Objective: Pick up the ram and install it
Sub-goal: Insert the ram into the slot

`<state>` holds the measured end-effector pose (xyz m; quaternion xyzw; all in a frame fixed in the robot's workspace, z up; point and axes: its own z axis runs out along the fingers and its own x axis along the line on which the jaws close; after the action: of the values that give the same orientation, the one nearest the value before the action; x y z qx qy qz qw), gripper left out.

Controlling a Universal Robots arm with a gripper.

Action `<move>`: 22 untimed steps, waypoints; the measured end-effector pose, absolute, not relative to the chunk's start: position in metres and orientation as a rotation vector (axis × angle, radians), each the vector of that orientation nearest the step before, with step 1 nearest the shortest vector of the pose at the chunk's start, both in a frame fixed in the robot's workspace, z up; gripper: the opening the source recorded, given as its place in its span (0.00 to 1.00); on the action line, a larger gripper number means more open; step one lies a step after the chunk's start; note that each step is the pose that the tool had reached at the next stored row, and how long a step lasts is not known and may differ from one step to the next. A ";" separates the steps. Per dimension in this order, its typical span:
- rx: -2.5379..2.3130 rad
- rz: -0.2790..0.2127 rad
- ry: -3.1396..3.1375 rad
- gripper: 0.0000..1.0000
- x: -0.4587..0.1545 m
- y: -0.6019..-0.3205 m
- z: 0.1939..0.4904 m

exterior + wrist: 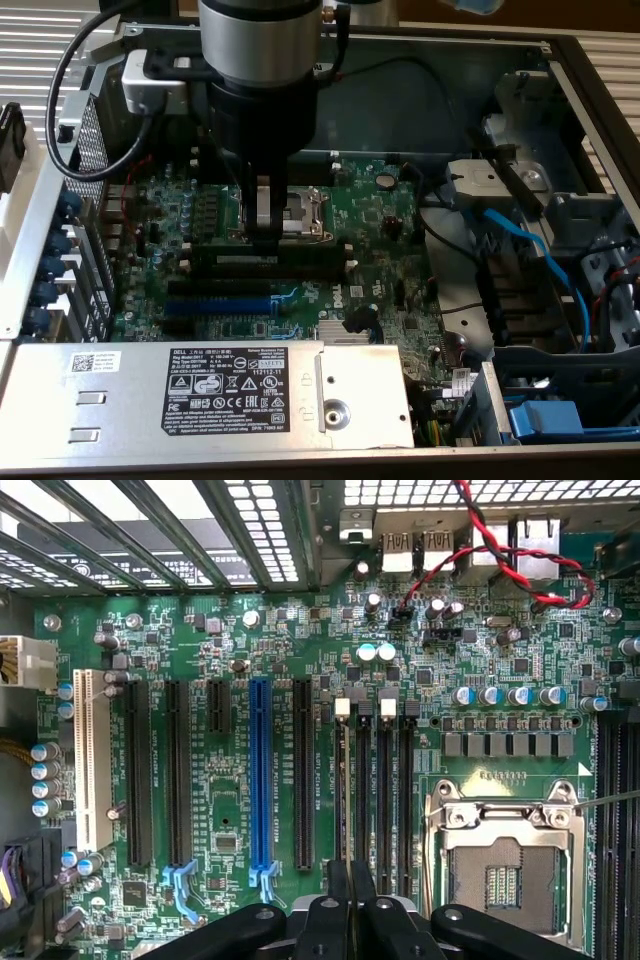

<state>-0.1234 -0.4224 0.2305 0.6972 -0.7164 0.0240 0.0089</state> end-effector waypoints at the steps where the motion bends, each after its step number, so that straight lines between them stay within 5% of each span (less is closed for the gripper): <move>1: 2.178 0.075 -2.238 0.12 -0.123 -0.422 0.230; 22: 2.178 0.075 -2.238 0.12 -0.123 -0.422 0.229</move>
<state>-0.1234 -0.4224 0.2286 0.6972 -0.7165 0.0240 0.0089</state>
